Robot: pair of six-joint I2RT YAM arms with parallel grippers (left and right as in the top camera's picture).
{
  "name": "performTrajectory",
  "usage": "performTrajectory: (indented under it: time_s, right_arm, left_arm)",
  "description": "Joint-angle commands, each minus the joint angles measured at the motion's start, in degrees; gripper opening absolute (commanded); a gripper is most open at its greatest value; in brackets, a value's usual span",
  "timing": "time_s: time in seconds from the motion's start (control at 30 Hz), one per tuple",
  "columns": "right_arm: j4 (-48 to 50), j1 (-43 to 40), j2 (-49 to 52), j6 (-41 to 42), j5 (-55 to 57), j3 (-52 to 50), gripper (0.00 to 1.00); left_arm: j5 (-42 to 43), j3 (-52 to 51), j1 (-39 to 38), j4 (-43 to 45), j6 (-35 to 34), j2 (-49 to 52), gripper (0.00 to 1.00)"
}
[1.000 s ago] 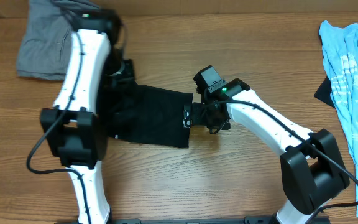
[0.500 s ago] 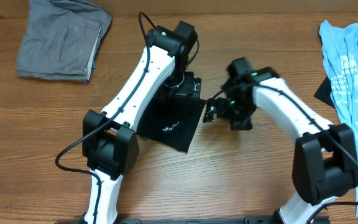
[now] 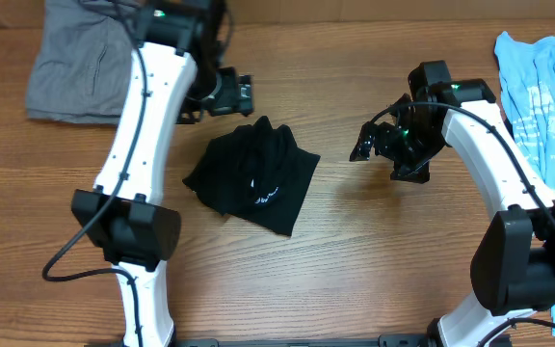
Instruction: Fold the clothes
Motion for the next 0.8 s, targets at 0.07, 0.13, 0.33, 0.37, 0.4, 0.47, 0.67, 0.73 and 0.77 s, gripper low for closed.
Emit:
performTrajectory:
  time_s: [0.07,0.13,0.33,0.37,0.4,0.47,0.67,0.73,0.77]
  right_arm:
    - [0.44,0.33,-1.86,-0.42,-1.01,1.40,1.00]
    - [0.42,0.37,-1.86,-0.42,-0.98,1.40,1.00]
    - [0.39,0.37,-1.86,-0.42,-0.98,1.40,1.00]
    - [0.39,0.37,-1.86,-0.42,-0.98,1.40,1.00]
    - [0.42,0.37,-1.86,-0.42,-0.98,1.40,1.00]
    - [0.44,0.37,-1.86,-0.42,-0.96,1.40,1.00]
    - [0.37,0.37,-1.86,-0.42,-0.96,1.40,1.00]
    - [0.37,0.37,-1.86,-0.42,-0.98,1.40,1.00]
    - [0.35,0.37,-1.86,-0.42,-0.98,1.40,1.00]
  left_arm:
    - [-1.38,-12.02,-0.35,7.15,2.91,0.22,1.00]
    - [0.07,-16.63,-1.49,11.72,2.86,0.22,0.99]
    - [6.93,-25.94,-5.01,19.21,4.59,0.22,0.94]
    - [7.69,-27.45,-5.79,20.02,4.98,0.22,0.93]
    - [8.17,-28.98,-7.13,20.65,5.55,0.22,0.93]
    - [8.15,-30.47,-9.31,21.24,5.66,0.22,0.94]
    - [7.93,-31.76,-15.69,21.75,5.66,0.22,0.97]
    - [7.02,-33.00,-17.33,22.51,5.62,0.46,0.98]
    - [7.10,-33.94,-17.81,23.47,5.49,0.68,0.99]
